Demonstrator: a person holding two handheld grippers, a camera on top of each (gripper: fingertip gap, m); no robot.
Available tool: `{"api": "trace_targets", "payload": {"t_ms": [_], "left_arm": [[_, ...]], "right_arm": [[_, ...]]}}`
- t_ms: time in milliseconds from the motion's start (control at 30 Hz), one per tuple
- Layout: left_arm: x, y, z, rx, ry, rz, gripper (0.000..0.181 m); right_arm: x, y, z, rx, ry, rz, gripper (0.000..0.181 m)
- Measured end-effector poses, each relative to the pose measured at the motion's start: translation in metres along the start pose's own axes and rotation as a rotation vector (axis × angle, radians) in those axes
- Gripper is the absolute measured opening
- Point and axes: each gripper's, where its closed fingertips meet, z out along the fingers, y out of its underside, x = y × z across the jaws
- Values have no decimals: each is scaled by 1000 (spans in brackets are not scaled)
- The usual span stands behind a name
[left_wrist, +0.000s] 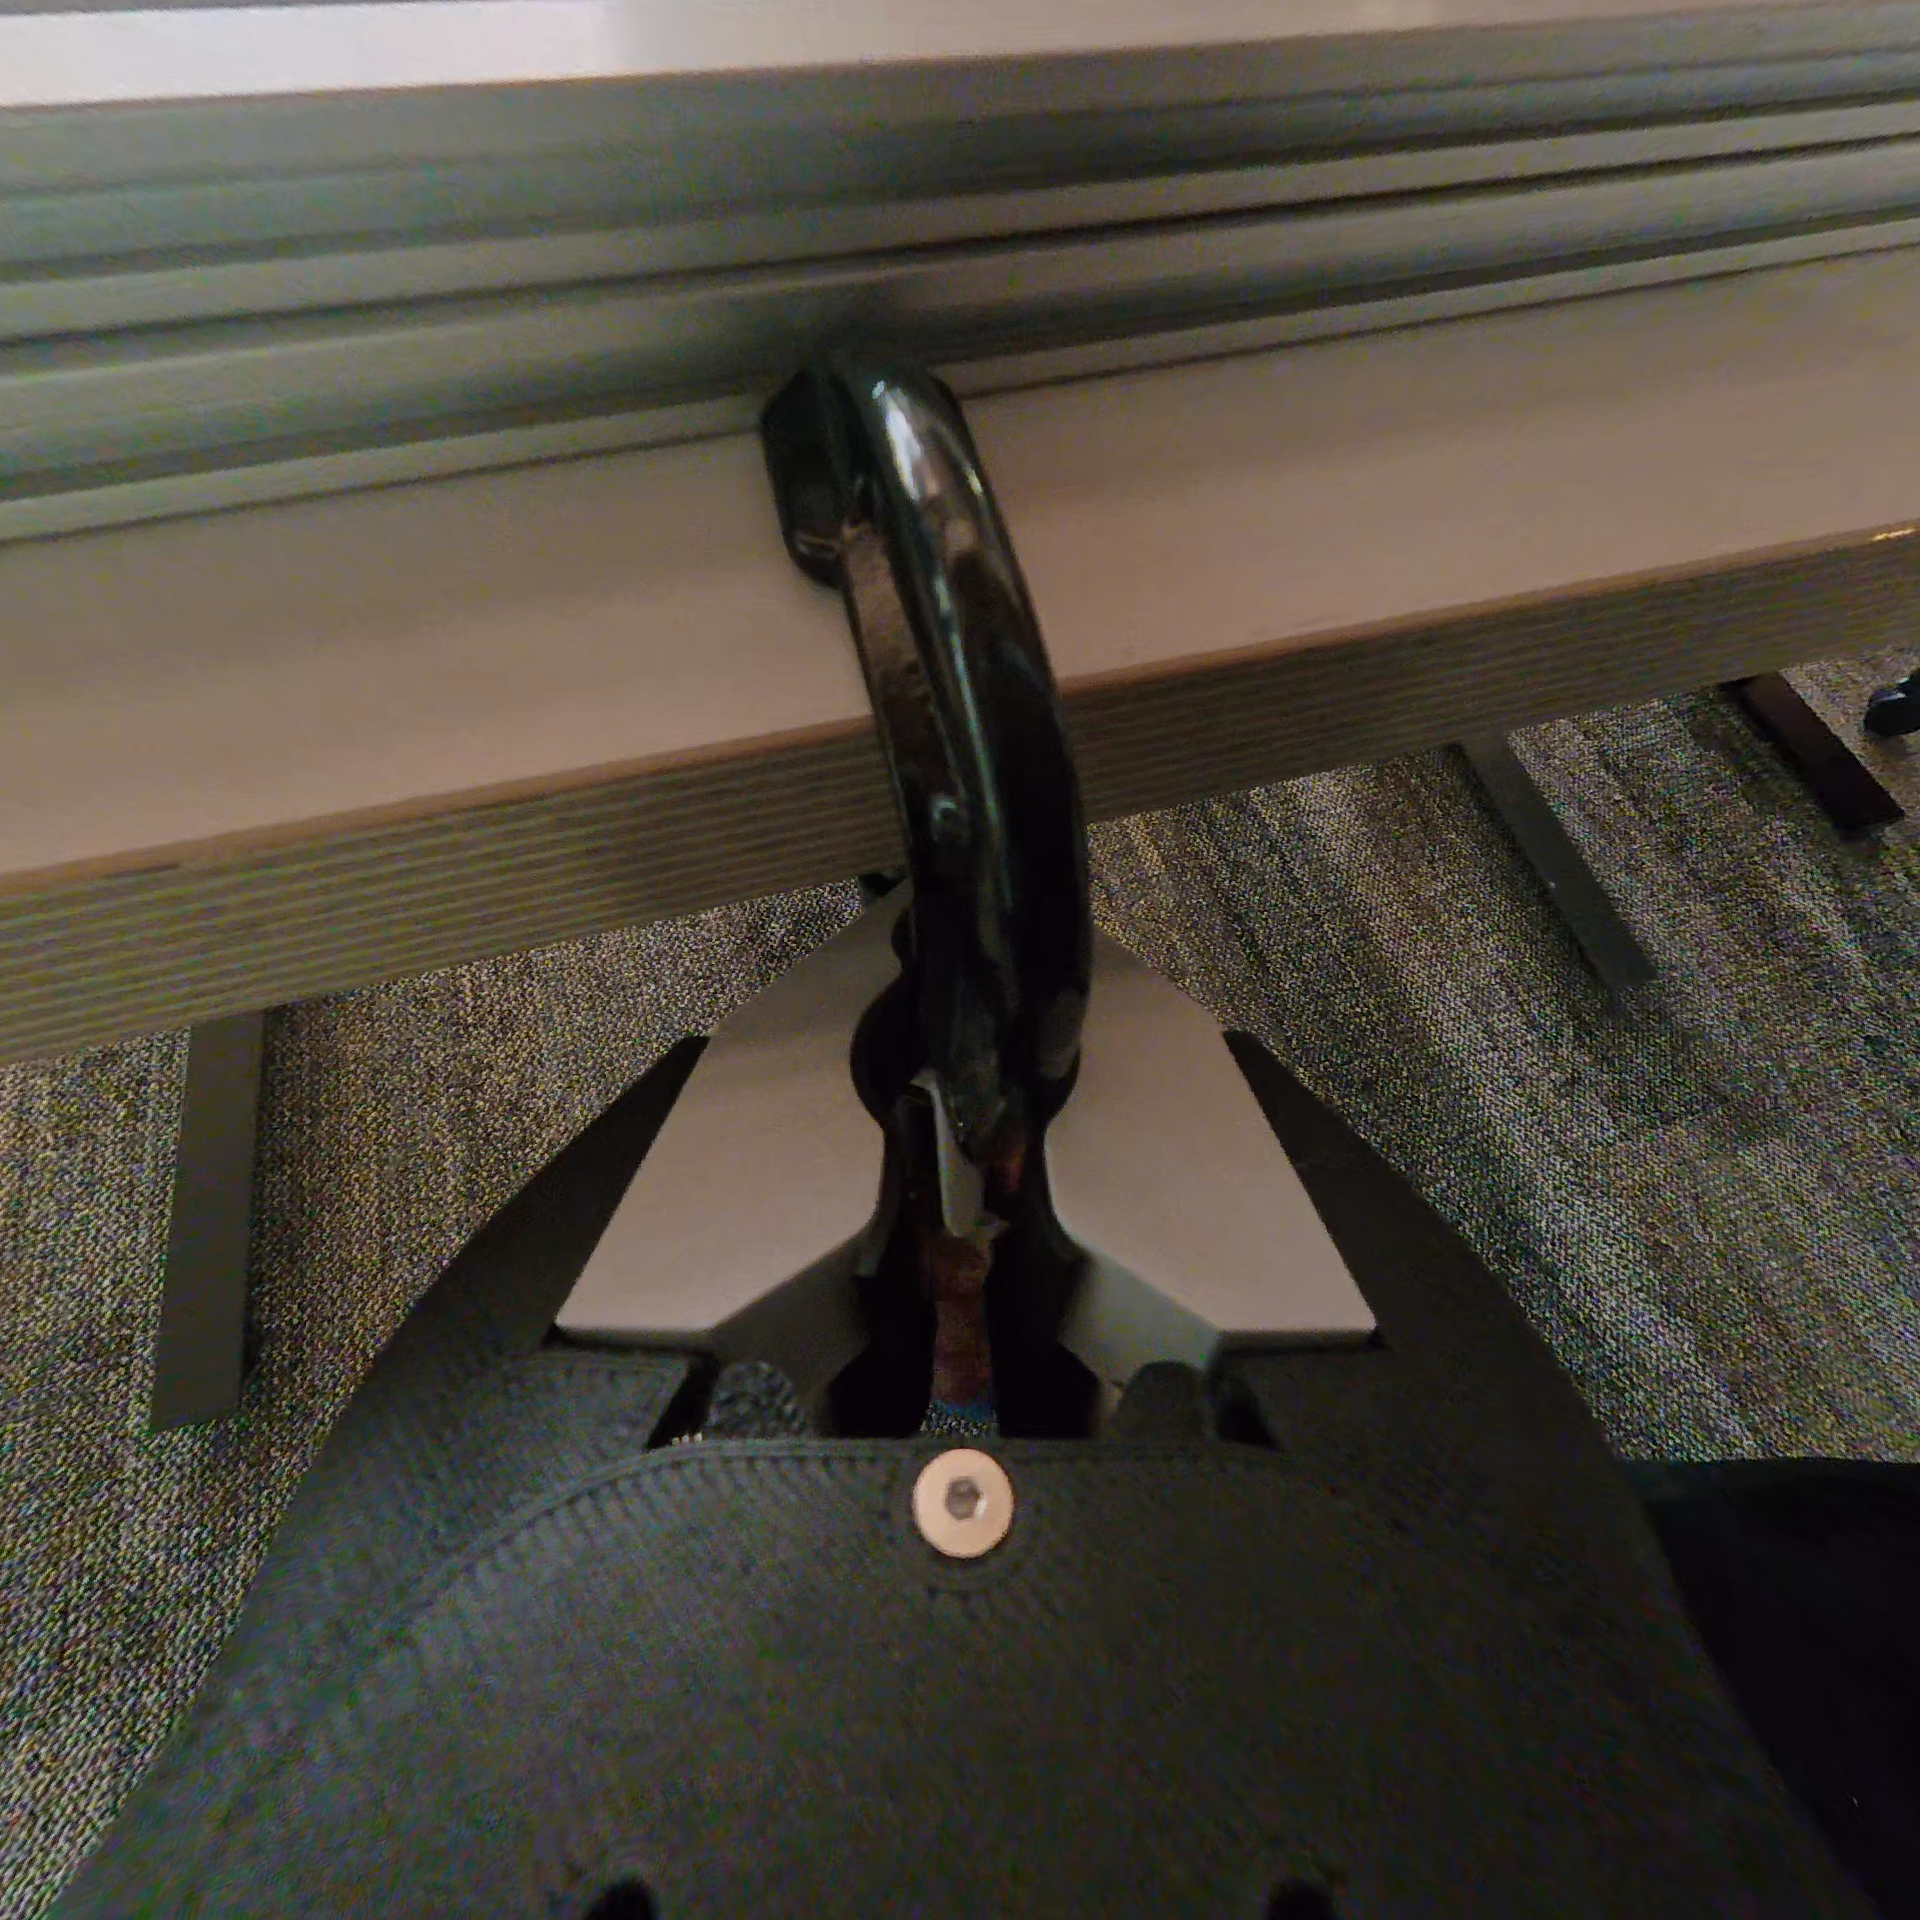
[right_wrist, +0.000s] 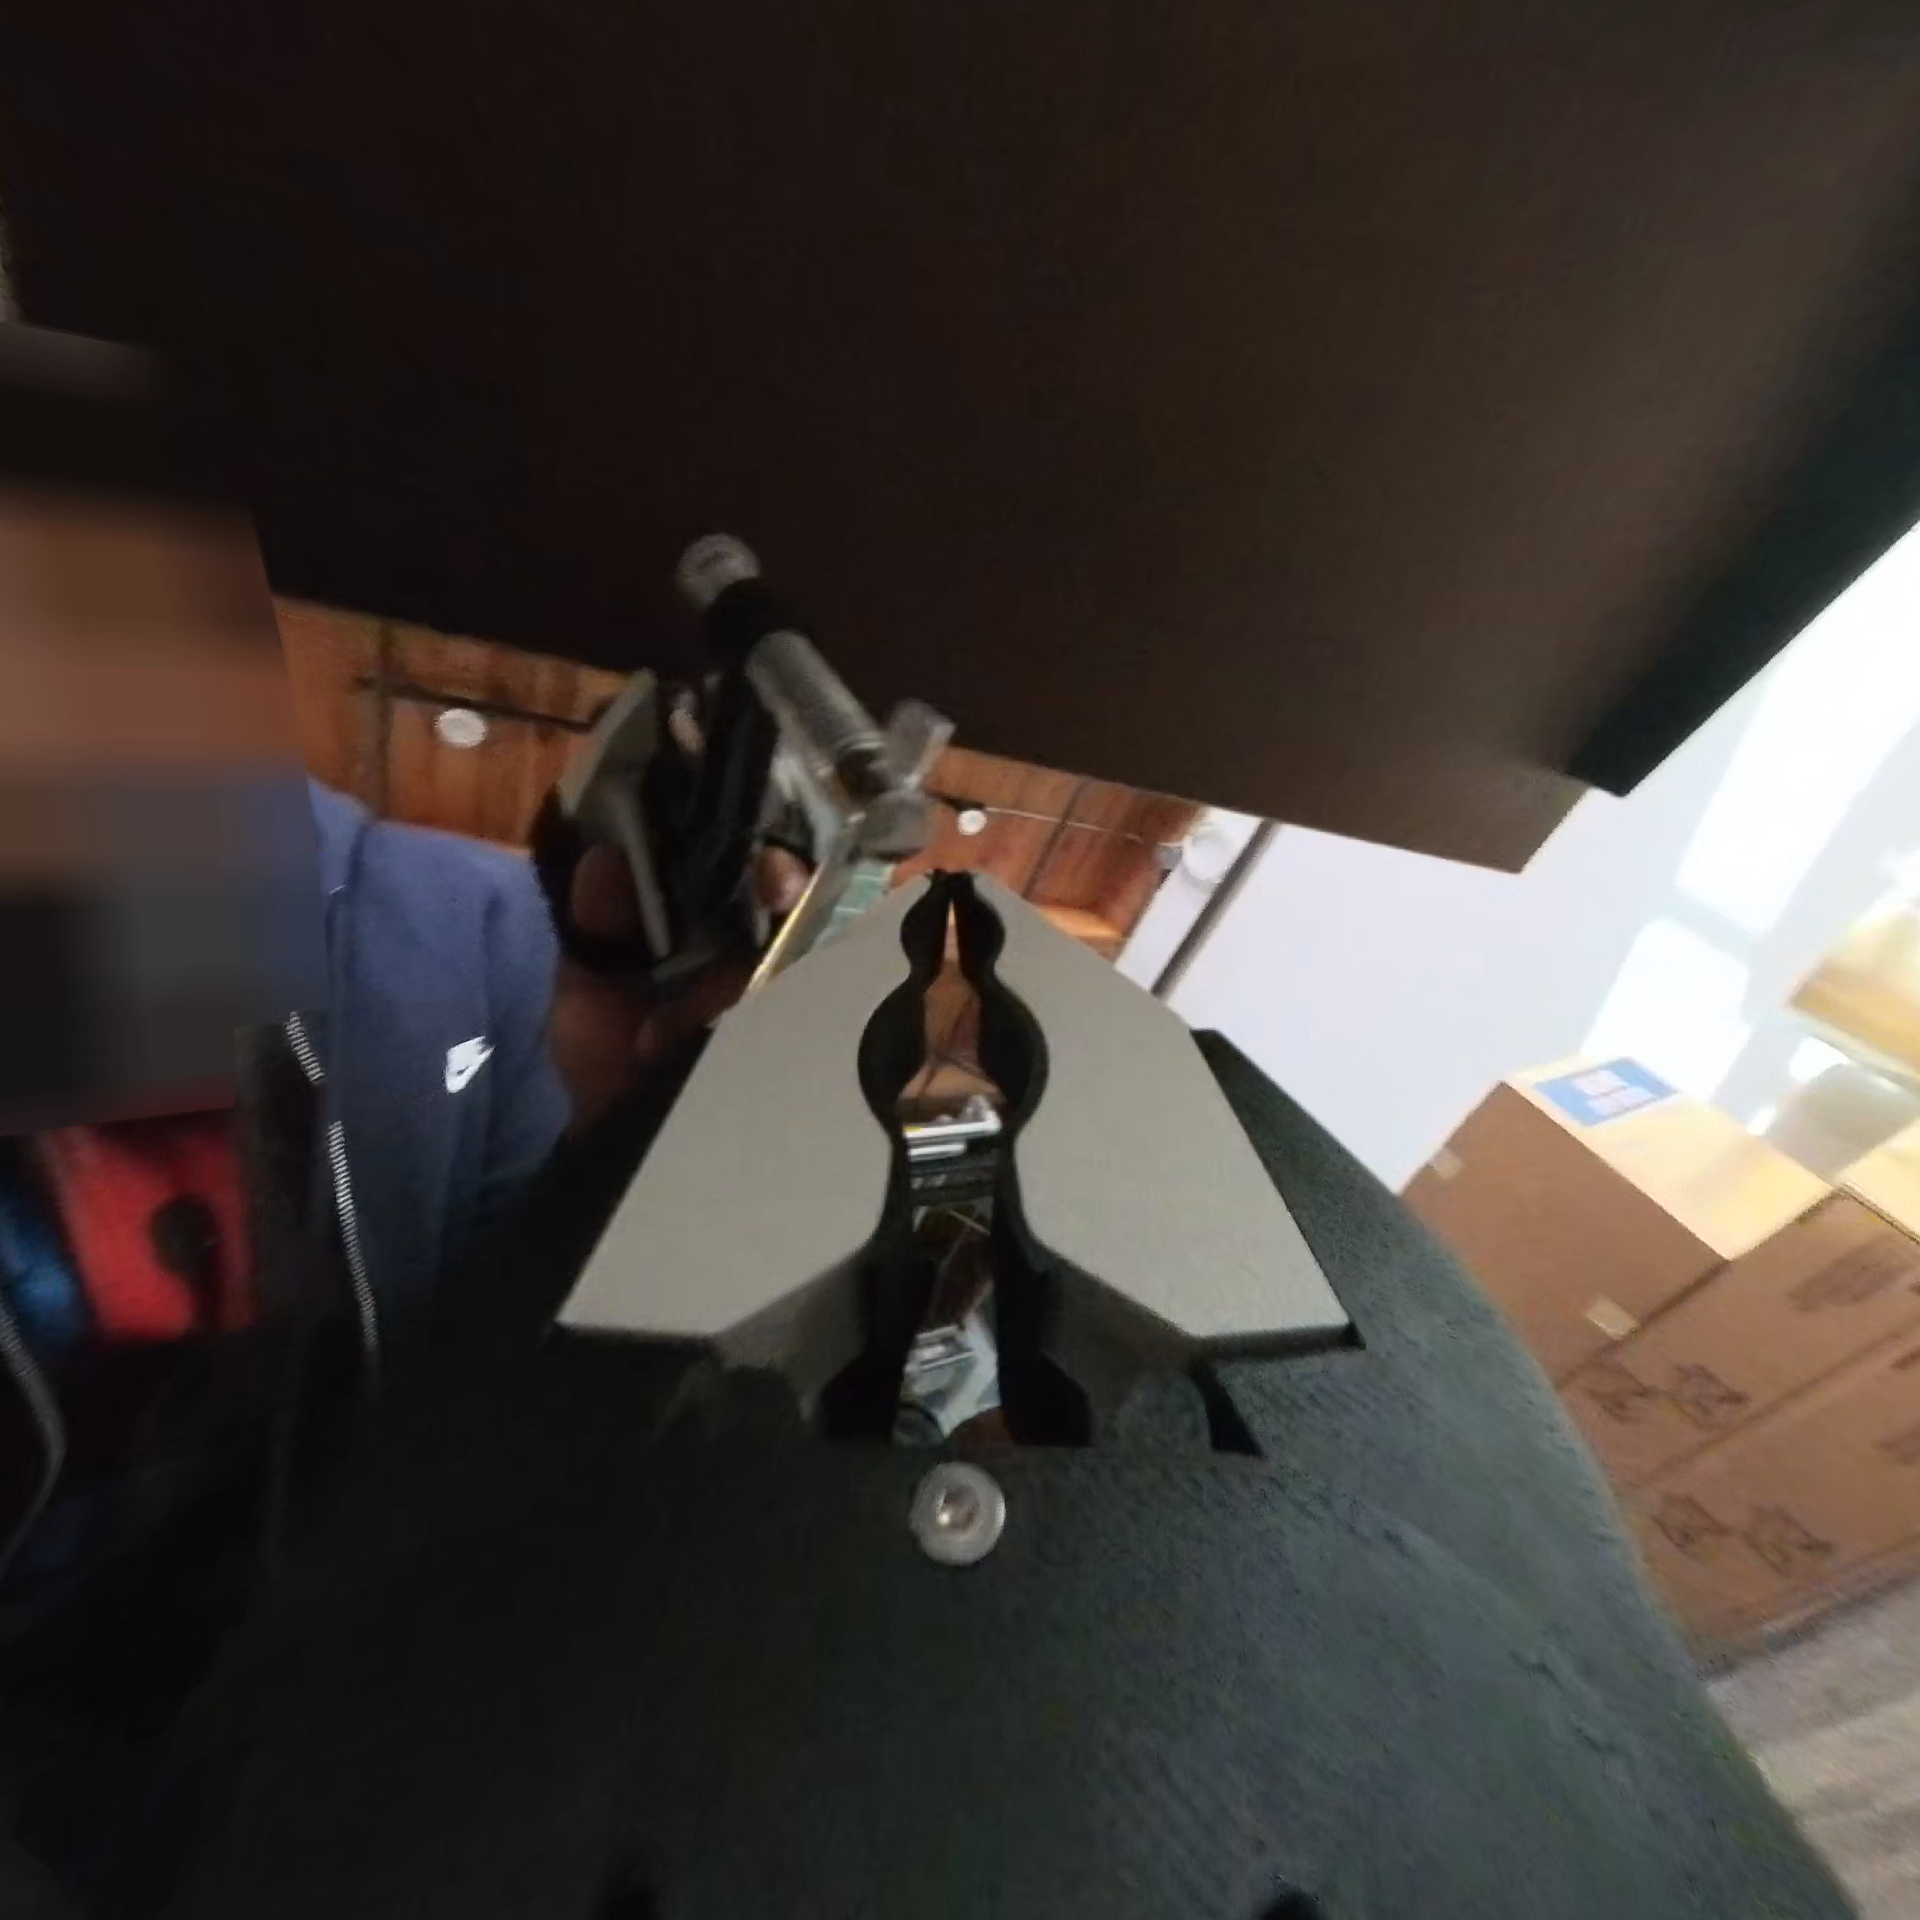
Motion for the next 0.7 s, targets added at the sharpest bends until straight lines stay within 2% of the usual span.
{"api": "trace_targets", "payload": {"t_ms": [100,200,300,400,500,600,700], "left_arm": [[0,0,0,-1,-4,4,17],[0,0,0,-1,-1,3,17],[0,0,0,-1,-3,4,17],[0,0,0,-2,-1,3,17],[0,0,0,-2,-2,4,17],[0,0,0,-4,-2,3,17],[0,0,0,-5,-5,6,17]], "right_arm": [[-22,-6,-7,39,-89,-20,1],[-38,-24,-16,101,-131,-60,1],[-38,-56,-27,223,-103,-87,0],[-23,-82,-33,317,-1,-104,1],[5,-72,-20,212,148,-93,1],[33,-46,-11,89,250,-34,1],[33,-16,-2,-9,200,16,1]]}}
